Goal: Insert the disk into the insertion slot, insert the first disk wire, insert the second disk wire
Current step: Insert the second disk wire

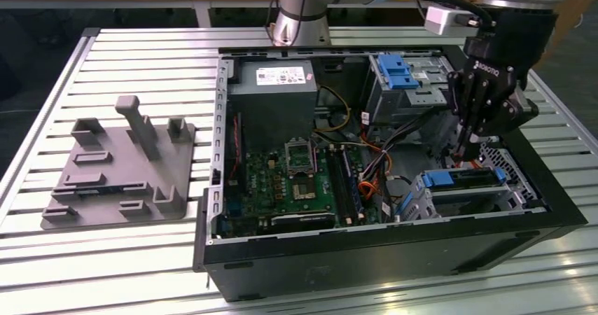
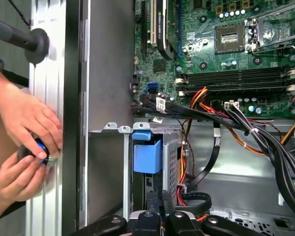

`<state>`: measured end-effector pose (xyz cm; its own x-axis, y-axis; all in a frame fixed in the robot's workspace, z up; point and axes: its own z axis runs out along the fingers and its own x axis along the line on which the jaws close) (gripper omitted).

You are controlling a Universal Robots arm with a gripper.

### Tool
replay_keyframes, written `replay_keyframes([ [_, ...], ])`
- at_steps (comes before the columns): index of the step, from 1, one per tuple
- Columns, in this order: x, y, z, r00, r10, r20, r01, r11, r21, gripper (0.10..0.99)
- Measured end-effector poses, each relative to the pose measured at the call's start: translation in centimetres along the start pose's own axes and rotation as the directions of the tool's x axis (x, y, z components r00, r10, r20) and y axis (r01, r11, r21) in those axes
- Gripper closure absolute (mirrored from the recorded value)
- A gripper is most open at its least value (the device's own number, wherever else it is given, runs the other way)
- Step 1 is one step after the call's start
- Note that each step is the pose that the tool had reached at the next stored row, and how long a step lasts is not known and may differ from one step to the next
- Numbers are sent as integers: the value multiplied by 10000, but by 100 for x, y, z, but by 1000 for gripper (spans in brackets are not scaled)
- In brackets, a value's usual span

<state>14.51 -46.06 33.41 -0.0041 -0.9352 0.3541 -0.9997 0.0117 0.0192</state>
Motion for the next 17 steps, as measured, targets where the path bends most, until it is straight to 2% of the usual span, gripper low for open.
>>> replay_keyframes([
  [7,111,-1,43,9981,-13,612,13,10000,-2,941],
  [12,184,-2,70,9940,-24,1095,24,10000,-3,941],
  [17,258,-3,95,9891,-32,1475,33,10000,-3,941],
])
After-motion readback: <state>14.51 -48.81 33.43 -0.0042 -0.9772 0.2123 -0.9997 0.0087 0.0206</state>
